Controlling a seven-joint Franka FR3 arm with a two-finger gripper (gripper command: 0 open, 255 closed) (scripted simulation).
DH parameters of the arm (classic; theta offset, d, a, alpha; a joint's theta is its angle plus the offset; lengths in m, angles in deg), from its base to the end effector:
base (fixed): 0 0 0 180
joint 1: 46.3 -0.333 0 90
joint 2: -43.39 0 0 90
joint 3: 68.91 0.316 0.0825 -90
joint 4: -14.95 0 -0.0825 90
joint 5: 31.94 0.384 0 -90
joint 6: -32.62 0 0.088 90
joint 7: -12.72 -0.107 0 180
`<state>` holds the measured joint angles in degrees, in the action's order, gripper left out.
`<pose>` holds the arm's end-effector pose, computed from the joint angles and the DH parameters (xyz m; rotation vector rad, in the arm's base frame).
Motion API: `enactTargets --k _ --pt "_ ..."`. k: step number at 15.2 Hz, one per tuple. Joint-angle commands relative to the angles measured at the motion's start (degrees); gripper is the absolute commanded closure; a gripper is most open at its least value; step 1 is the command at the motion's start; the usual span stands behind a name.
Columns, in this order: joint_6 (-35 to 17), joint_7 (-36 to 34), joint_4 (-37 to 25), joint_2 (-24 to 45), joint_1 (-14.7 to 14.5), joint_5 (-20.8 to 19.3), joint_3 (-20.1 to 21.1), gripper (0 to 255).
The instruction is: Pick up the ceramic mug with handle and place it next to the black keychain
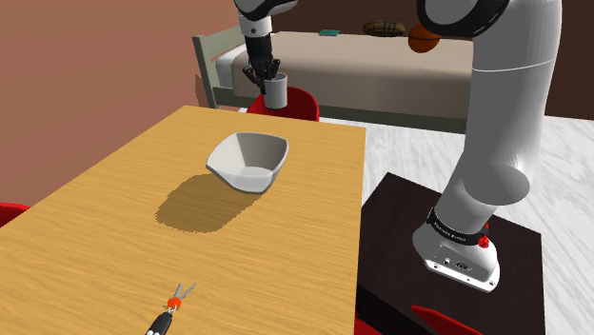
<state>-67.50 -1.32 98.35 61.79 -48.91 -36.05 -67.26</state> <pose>0.6545 0.0398 0.4997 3.0666 -0.2434 -0.0293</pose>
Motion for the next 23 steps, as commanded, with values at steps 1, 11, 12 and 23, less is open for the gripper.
enactTargets --k 1,11,12,23 --pt "1.6 0.1 -1.5 -0.1 0.0 0.0 0.0 255" --pt "-0.1 -9.6 3.6 -2.8 -6.2 -0.5 3.4 255" --pt "-0.4 -10.8 4.0 -2.9 -7.0 -0.6 3.8 255" --pt "-2.0 -24.4 3.8 -0.2 -15.7 -1.7 8.5 255"
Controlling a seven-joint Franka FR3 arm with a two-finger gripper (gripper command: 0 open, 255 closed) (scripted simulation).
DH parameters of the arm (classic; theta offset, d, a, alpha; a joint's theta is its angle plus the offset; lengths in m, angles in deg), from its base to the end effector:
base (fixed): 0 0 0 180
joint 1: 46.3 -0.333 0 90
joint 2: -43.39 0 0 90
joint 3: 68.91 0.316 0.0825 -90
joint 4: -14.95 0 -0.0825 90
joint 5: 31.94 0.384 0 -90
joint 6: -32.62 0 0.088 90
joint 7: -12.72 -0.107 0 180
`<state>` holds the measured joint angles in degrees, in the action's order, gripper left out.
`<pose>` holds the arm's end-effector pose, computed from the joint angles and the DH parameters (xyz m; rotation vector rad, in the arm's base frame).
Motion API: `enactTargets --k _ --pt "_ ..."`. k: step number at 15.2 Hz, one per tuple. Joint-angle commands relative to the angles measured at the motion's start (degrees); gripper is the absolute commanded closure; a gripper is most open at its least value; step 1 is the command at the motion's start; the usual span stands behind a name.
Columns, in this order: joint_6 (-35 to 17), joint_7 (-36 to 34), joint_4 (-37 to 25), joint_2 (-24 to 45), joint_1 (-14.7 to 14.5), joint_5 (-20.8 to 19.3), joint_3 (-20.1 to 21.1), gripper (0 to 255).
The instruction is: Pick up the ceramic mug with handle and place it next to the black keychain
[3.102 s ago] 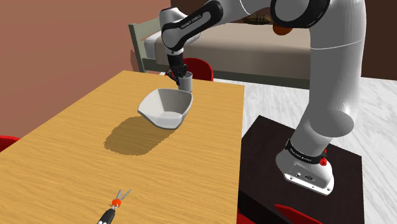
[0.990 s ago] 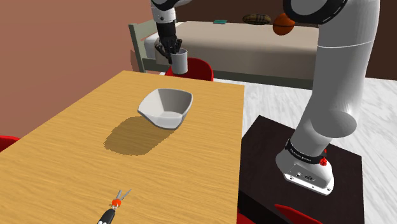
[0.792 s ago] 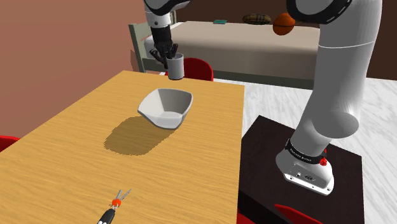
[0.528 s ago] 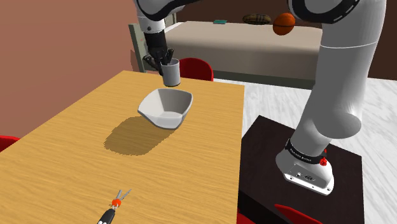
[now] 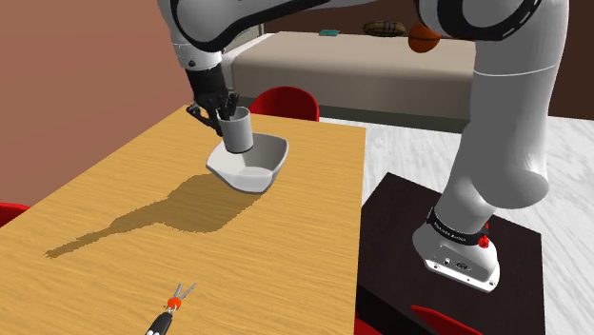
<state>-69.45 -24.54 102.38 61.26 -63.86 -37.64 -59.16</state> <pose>0.5863 0.2787 0.4774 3.0667 -0.2413 -0.0306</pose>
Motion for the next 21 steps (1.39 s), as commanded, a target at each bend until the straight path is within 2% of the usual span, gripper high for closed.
enactTargets --k 1,11,16,20,21 --pt "-0.1 -2.4 -0.7 0.9 -1.6 -0.3 0.8 255" --pt "1.6 -14.1 -10.4 9.7 -10.8 -2.5 3.8 255" --pt "4.3 -19.2 -19.5 16.6 -16.1 -4.0 4.6 255" --pt "8.1 -22.7 -30.8 24.2 -21.0 -5.3 4.8 255" --pt "7.3 -22.7 -29.8 24.1 -20.9 -5.3 4.7 255"
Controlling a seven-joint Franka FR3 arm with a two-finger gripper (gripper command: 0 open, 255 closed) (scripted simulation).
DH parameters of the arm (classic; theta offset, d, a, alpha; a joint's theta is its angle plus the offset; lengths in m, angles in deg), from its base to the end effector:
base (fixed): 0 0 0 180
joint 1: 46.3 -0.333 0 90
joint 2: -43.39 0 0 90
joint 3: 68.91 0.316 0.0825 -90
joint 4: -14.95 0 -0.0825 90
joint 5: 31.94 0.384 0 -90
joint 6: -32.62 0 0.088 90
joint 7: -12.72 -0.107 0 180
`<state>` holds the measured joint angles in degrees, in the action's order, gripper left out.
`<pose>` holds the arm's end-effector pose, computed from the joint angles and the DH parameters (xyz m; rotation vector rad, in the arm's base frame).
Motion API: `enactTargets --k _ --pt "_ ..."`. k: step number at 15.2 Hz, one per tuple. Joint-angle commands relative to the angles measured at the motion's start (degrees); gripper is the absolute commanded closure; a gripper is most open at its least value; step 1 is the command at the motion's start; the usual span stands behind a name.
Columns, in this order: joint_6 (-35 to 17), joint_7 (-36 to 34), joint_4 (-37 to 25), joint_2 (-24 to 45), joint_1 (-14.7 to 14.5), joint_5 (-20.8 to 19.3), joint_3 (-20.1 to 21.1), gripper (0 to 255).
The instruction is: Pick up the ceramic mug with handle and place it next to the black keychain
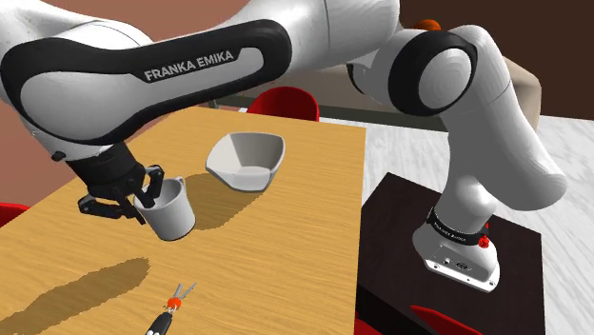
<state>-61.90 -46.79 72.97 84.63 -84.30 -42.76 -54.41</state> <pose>0.5123 0.5355 0.4311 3.0669 -0.2409 -0.0305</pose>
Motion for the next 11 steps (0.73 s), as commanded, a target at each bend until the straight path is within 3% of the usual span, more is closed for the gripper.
enactTargets --k 1,11 --pt "-1.1 -0.5 0.5 0.6 -0.3 -0.1 0.0 255" --pt "-8.5 -1.2 7.5 1.1 0.3 -0.4 -0.2 255"
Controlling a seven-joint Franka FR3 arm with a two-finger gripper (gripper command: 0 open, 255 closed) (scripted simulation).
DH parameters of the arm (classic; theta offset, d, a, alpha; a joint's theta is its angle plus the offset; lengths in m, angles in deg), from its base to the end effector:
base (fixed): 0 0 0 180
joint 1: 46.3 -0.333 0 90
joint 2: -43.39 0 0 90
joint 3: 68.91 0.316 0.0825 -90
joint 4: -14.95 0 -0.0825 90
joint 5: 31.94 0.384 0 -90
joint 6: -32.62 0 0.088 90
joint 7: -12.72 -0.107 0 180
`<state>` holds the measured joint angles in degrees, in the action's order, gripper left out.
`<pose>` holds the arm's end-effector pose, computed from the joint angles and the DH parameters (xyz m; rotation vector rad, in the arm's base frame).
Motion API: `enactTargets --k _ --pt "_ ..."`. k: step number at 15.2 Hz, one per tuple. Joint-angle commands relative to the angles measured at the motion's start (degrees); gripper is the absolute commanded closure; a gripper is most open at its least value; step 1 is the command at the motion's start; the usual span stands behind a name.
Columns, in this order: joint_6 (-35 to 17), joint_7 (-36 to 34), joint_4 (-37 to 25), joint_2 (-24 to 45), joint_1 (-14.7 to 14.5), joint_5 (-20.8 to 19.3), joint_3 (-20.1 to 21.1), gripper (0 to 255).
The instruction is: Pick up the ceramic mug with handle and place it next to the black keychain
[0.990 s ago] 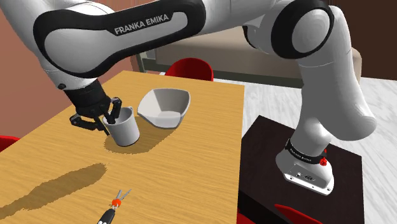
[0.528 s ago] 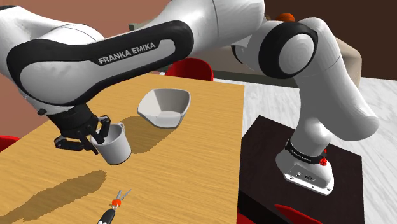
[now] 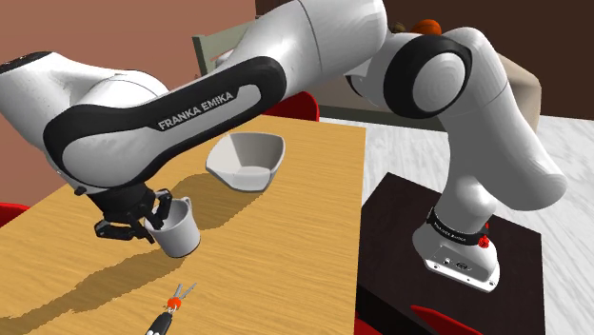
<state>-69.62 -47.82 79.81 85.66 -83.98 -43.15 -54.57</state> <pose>0.5113 0.5401 0.3728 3.0659 -0.2432 -0.0301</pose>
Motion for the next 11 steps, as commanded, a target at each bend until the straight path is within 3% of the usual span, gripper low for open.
enactTargets --k 1,9,10,11 --pt "-1.4 -0.2 1.2 0.2 0.0 -0.1 0.0 255" --pt "-1.8 -0.2 1.5 0.3 0.1 -0.1 0.0 255" --pt "-1.8 -0.2 1.5 0.3 0.1 -0.1 -0.1 0" --pt "-1.8 -0.2 1.5 0.3 0.1 -0.1 -0.1 0"
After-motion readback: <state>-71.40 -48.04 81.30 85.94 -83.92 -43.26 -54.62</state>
